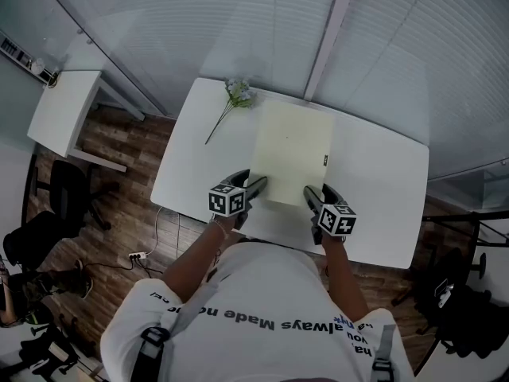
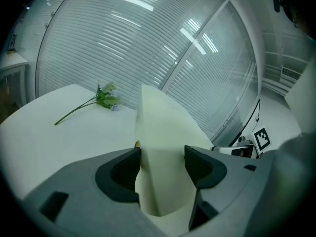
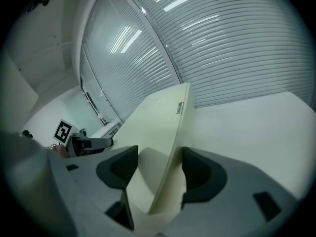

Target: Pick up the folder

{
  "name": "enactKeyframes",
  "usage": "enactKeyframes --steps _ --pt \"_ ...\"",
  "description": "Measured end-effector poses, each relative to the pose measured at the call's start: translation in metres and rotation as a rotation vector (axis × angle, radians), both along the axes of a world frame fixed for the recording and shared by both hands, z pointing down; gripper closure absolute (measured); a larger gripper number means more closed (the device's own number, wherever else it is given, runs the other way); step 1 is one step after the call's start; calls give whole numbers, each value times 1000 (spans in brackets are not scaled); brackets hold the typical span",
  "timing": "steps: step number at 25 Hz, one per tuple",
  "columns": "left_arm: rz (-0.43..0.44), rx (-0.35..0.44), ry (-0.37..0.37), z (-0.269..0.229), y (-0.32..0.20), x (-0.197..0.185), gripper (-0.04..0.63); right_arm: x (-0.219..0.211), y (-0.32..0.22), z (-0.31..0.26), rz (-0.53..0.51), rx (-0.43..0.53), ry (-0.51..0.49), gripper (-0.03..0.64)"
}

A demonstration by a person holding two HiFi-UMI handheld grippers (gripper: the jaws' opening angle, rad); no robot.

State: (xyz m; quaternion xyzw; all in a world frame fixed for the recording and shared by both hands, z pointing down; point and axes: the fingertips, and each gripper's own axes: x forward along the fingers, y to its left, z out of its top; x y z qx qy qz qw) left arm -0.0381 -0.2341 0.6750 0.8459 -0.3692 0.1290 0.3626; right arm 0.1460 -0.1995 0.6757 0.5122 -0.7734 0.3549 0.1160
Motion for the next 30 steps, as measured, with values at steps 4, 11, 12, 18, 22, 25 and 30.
enactKeyframes --steps 4,11,12,18,22,25,30 --pt "-4 15 -2 -10 3 -1 311 -1 1 -13 -8 27 6 333" --pt "-20 60 8 -35 -1 -2 311 -2 -3 -35 -10 75 8 333" --pt "-21 68 10 -39 -2 -2 311 -1 -4 -39 -11 82 10 333" --pt "-25 130 5 -63 -9 -1 311 -1 -9 -63 -7 126 20 333" --pt "-27 166 15 -83 -11 0 311 0 -10 -82 -3 153 20 333" --pt "-33 194 23 -99 -11 1 311 1 -11 -97 -1 183 23 333" --pt "-51 245 21 -126 -11 0 311 1 -11 -122 -7 228 26 333"
